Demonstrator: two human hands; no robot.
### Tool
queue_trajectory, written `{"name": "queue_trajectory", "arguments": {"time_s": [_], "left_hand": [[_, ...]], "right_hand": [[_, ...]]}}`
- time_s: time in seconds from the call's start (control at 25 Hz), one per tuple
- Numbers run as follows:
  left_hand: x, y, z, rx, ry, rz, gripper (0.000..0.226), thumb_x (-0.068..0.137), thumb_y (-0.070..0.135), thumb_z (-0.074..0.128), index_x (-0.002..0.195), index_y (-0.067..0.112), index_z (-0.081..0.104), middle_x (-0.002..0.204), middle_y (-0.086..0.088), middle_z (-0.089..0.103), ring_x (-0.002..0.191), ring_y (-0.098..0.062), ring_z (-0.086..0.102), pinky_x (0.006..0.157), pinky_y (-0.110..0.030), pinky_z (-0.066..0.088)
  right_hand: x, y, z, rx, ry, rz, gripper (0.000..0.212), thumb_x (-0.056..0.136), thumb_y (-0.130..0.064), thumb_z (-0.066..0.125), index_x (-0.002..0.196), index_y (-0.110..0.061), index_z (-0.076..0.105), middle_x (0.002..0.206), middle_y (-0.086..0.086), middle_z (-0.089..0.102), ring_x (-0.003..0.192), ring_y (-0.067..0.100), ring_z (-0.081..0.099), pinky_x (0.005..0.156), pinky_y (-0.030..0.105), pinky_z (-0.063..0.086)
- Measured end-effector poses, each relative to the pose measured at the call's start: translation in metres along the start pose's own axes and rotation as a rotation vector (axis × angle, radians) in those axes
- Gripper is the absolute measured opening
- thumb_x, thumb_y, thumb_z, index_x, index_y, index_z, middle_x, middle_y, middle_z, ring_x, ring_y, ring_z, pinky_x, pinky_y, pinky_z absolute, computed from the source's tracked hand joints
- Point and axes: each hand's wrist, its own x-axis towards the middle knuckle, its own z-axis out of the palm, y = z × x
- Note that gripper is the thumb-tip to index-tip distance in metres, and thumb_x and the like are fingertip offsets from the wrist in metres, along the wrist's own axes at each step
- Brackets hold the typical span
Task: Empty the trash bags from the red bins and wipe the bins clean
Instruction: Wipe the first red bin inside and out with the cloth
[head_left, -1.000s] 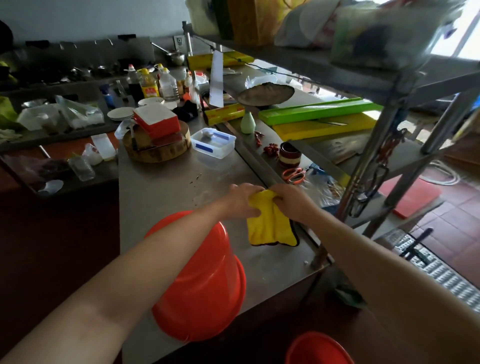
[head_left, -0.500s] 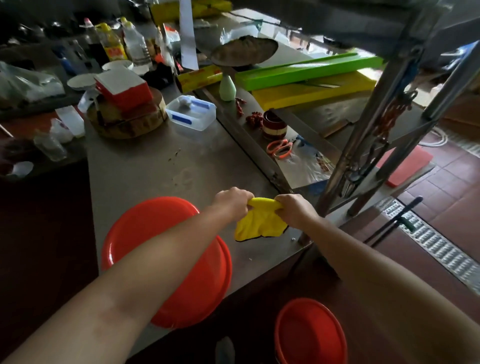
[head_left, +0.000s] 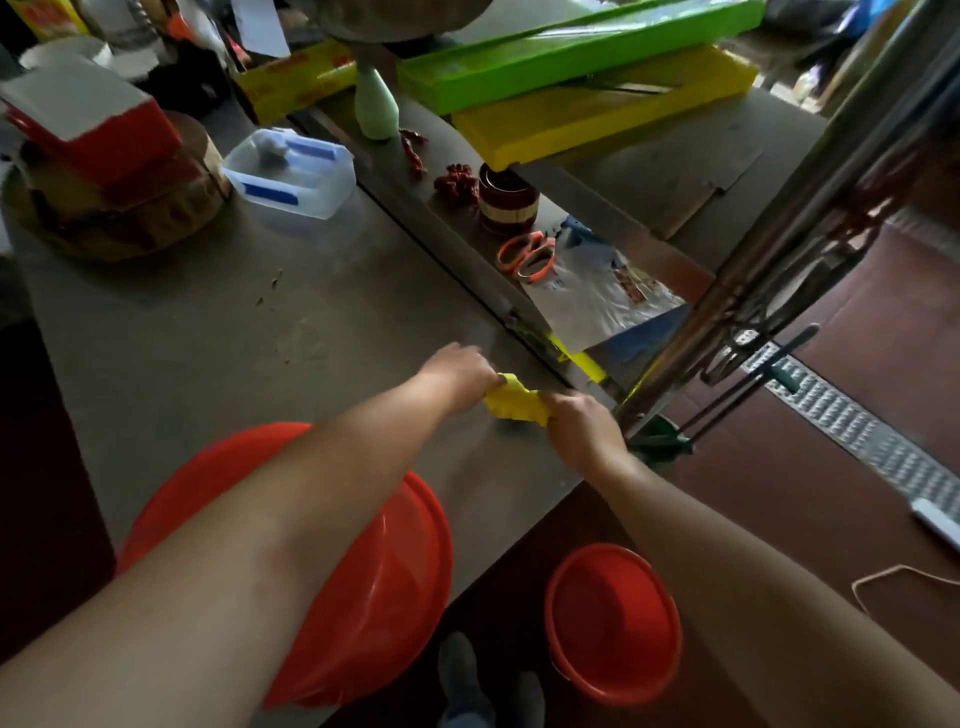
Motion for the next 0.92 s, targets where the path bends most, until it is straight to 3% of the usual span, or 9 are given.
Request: {"name": "queue_trajectory", "arguments": {"time_s": [0.12, 0.24, 0.36, 0.52, 0.64, 0.8, 0.88, 0.92], "left_hand": [[0.002, 0.004, 0.029, 0.146, -0.233, 0.055, 0.045, 0.104, 0.022, 0.044, 0.148, 0.034, 0.044, 0.158, 0.001, 0.035, 0.151, -0.028, 0.021, 0.119, -0.048, 0.026], [-0.009, 0.006, 0.048, 0.139, -0.298, 0.068, 0.048, 0.105, 0.030, 0.033, 0.153, 0.035, 0.036, 0.160, -0.001, 0.030, 0.152, -0.029, 0.016, 0.120, -0.054, 0.018], [-0.022, 0.003, 0.048, 0.068, -0.278, 0.029, 0.049, 0.106, 0.035, 0.032, 0.154, 0.036, 0.030, 0.162, -0.001, 0.029, 0.153, -0.029, 0.015, 0.121, -0.056, 0.014], [-0.054, 0.000, 0.035, -0.030, -0.158, -0.073, 0.049, 0.104, 0.048, 0.031, 0.151, 0.035, 0.038, 0.158, 0.000, 0.035, 0.151, -0.026, 0.019, 0.120, -0.057, 0.014], [-0.095, -0.007, 0.024, -0.102, -0.030, -0.205, 0.048, 0.104, 0.052, 0.029, 0.148, 0.037, 0.041, 0.154, 0.000, 0.040, 0.149, -0.026, 0.022, 0.120, -0.056, 0.015], [-0.164, -0.018, 0.019, -0.174, 0.080, -0.430, 0.049, 0.105, 0.053, 0.027, 0.150, 0.036, 0.037, 0.157, -0.002, 0.036, 0.151, -0.028, 0.017, 0.121, -0.056, 0.013], [-0.207, -0.020, 0.029, -0.181, 0.085, -0.540, 0.054, 0.104, 0.055, 0.025, 0.154, 0.034, 0.030, 0.161, -0.005, 0.030, 0.152, -0.030, 0.013, 0.121, -0.057, 0.011], [-0.230, -0.018, 0.036, -0.187, 0.088, -0.600, 0.056, 0.104, 0.057, 0.024, 0.155, 0.034, 0.028, 0.163, -0.006, 0.027, 0.152, -0.030, 0.011, 0.121, -0.057, 0.010]], "right_hand": [[-0.018, -0.015, 0.043, -0.013, -0.320, 0.103, 0.043, 0.095, -0.026, 0.053, 0.137, -0.032, 0.056, 0.135, 0.006, 0.060, 0.121, 0.030, 0.059, 0.095, 0.039, 0.050], [-0.037, -0.026, 0.076, -0.052, -0.489, 0.092, 0.056, 0.100, -0.045, 0.050, 0.154, -0.034, 0.036, 0.157, -0.001, 0.041, 0.142, 0.025, 0.042, 0.111, 0.041, 0.038], [-0.036, -0.030, 0.077, -0.095, -0.490, 0.098, 0.057, 0.102, -0.049, 0.044, 0.156, -0.035, 0.030, 0.163, 0.000, 0.030, 0.146, 0.026, 0.036, 0.113, 0.043, 0.036], [-0.024, -0.045, 0.055, -0.163, -0.455, 0.038, 0.053, 0.103, -0.046, 0.043, 0.154, -0.032, 0.035, 0.160, -0.002, 0.037, 0.140, 0.026, 0.044, 0.105, 0.041, 0.044], [-0.021, -0.073, 0.034, -0.150, -0.382, -0.055, 0.048, 0.102, -0.044, 0.045, 0.148, -0.029, 0.045, 0.151, 0.000, 0.048, 0.132, 0.026, 0.052, 0.099, 0.038, 0.050], [-0.017, -0.125, 0.011, 0.008, -0.310, -0.238, 0.039, 0.105, -0.041, 0.040, 0.130, -0.018, 0.059, 0.131, 0.009, 0.061, 0.124, 0.032, 0.055, 0.096, 0.037, 0.045], [-0.020, -0.157, 0.005, 0.021, -0.279, -0.382, 0.038, 0.107, -0.044, 0.036, 0.120, -0.016, 0.060, 0.121, 0.010, 0.062, 0.119, 0.034, 0.057, 0.090, 0.037, 0.045], [-0.023, -0.175, 0.004, 0.027, -0.295, -0.407, 0.042, 0.106, -0.049, 0.035, 0.125, -0.018, 0.057, 0.125, 0.011, 0.061, 0.122, 0.034, 0.055, 0.094, 0.037, 0.045]]}}
